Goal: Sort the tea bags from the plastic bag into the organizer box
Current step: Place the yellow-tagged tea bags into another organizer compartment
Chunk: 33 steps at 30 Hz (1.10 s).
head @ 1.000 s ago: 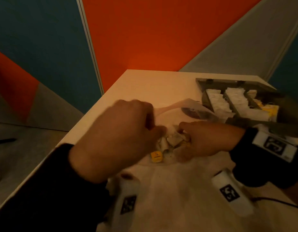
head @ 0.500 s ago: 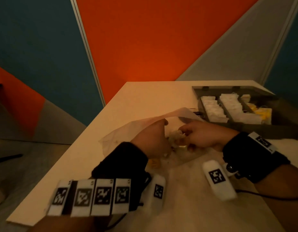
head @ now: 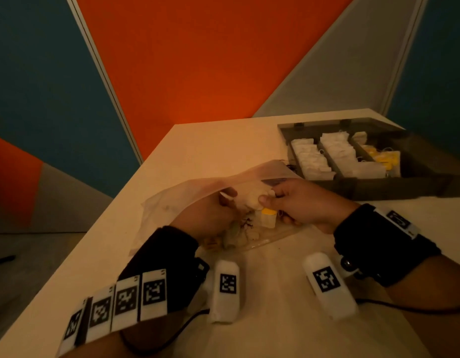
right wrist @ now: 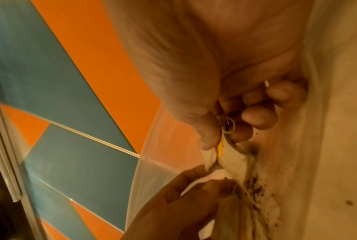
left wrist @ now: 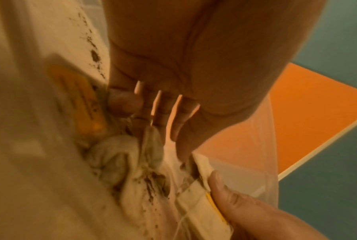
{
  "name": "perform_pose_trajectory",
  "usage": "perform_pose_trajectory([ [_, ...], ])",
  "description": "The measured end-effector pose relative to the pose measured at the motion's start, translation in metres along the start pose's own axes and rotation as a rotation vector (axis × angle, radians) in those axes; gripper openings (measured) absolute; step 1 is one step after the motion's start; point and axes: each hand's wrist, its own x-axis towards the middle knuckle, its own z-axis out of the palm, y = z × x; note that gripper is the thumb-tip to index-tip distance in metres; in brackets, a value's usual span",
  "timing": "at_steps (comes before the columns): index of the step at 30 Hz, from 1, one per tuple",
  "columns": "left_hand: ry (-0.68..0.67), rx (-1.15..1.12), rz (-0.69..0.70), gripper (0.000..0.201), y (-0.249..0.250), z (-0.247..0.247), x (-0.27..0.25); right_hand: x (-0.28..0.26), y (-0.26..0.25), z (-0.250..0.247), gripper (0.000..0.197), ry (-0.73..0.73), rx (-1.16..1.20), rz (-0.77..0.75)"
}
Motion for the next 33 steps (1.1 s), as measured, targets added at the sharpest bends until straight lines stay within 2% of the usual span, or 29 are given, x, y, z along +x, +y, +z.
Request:
perform_pose_trajectory([
  [2, -0.062, -0.074, 0.121, 0.044, 0.0, 0.001, -0.002, 0.001, 0.001, 0.001, 0.035, 0.0, 0.002, -0.008],
  [3, -0.1, -0.071, 0.185, 0.049, 0.001, 0.0, -0.003, 0.001, 0.001, 0.002, 0.036, -0.006, 0.01, -0.012],
  [5, -0.149, -0.034, 0.246, 0.041, 0.002, 0.001, -0.003, 0.0, -0.001, 0.003, 0.037, -0.027, 0.044, -0.015],
  [9, -0.065, -0.072, 0.142, 0.008, -0.003, 0.002, 0.002, -0.002, -0.001, 0.003, 0.03, -0.041, 0.114, 0.006],
  [14, 0.026, -0.2, -0.019, 0.033, -0.009, 0.001, 0.006, -0.002, 0.003, 0.005, 0.004, -0.001, 0.189, 0.0],
  [15, 0.029, -0.225, -0.03, 0.035, -0.009, 0.001, 0.006, -0.001, 0.004, 0.006, 0.012, 0.02, 0.195, -0.018],
  [17, 0.035, -0.296, -0.014, 0.036, -0.007, 0.002, 0.004, 0.0, 0.006, 0.008, 0.035, 0.07, 0.193, -0.041],
  [19, 0.047, -0.302, 0.017, 0.037, -0.009, 0.002, 0.005, 0.001, 0.005, 0.008, 0.046, 0.107, 0.19, -0.034],
  [24, 0.063, -0.374, -0.013, 0.008, -0.01, 0.0, 0.004, -0.002, 0.0, 0.007, 0.027, 0.102, 0.298, -0.085],
  [28, -0.009, -0.434, 0.026, 0.008, -0.003, -0.001, -0.002, -0.005, -0.002, 0.007, 0.014, 0.115, 0.268, -0.115],
  [33, -0.016, -0.418, 0.066, 0.012, -0.002, -0.001, -0.003, -0.002, -0.001, 0.008, 0.015, 0.153, 0.29, -0.068],
])
